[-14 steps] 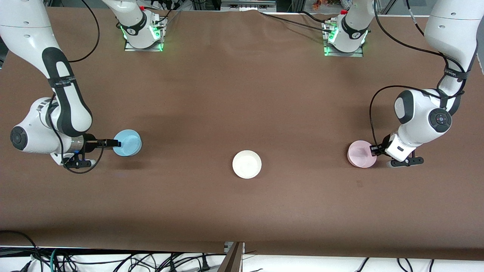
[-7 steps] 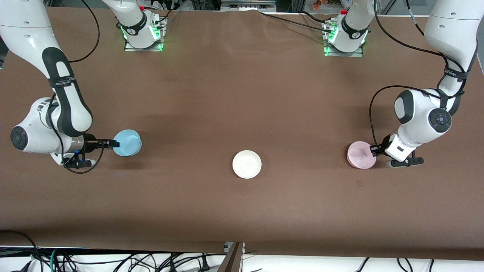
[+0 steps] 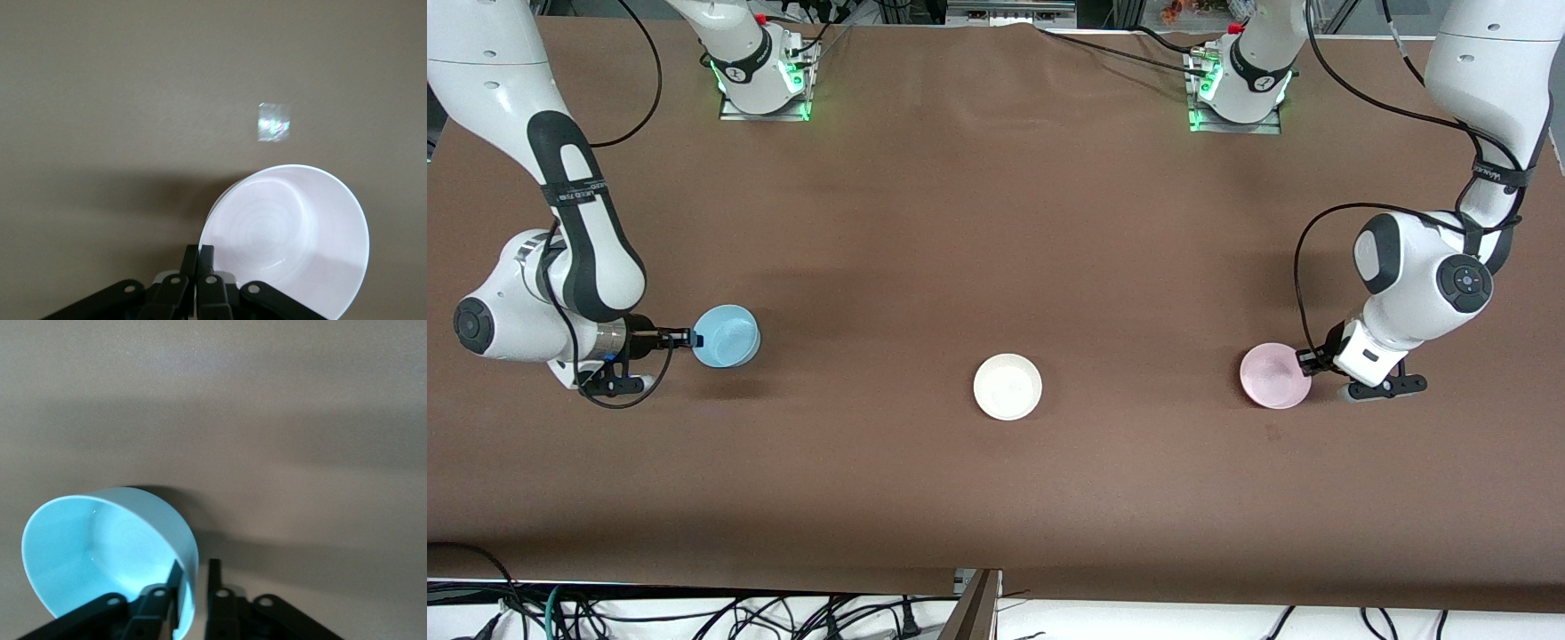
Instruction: Stack pink and blue bowls on white bowl
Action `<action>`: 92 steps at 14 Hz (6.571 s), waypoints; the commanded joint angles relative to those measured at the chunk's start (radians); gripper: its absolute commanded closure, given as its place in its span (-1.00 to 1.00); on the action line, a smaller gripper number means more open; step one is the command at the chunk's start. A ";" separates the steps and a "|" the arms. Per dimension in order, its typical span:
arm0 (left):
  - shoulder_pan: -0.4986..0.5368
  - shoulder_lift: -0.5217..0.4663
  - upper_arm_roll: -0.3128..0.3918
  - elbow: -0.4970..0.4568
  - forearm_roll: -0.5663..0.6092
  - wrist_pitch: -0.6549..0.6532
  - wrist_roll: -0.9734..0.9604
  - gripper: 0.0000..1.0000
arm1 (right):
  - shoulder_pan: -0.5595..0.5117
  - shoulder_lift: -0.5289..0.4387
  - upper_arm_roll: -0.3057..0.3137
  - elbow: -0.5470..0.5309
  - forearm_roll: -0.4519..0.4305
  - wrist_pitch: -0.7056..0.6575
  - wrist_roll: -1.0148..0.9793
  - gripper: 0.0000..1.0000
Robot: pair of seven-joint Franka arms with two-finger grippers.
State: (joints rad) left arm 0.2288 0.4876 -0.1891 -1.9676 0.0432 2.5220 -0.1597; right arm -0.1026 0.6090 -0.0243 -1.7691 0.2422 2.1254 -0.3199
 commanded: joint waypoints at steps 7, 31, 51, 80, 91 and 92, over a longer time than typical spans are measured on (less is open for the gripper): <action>-0.143 -0.008 -0.096 0.134 0.017 -0.111 -0.403 1.00 | -0.006 -0.034 0.012 0.002 0.026 -0.042 -0.016 1.00; -0.691 0.284 0.003 0.532 0.027 -0.112 -1.084 1.00 | 0.089 -0.048 0.072 0.194 0.028 -0.272 0.206 1.00; -0.688 0.333 0.014 0.552 0.024 -0.083 -1.100 0.54 | 0.233 -0.048 0.132 0.232 0.029 -0.211 0.599 1.00; -0.152 0.009 0.007 0.966 0.102 -1.164 -0.002 0.09 | 0.647 0.221 0.129 0.445 0.017 0.294 1.246 1.00; -0.187 -0.338 0.132 0.580 -0.006 -1.091 0.123 -0.03 | 0.650 0.239 0.126 0.447 -0.008 0.295 1.236 1.00; -0.230 -0.372 0.184 0.525 -0.008 -1.067 0.155 -0.03 | 0.650 0.241 0.126 0.447 -0.008 0.295 1.236 1.00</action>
State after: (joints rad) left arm 0.0662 0.2343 -0.1023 -1.2649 0.0627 1.3816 -0.0612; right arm 0.5384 0.8243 0.1074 -1.3576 0.2506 2.4185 0.9104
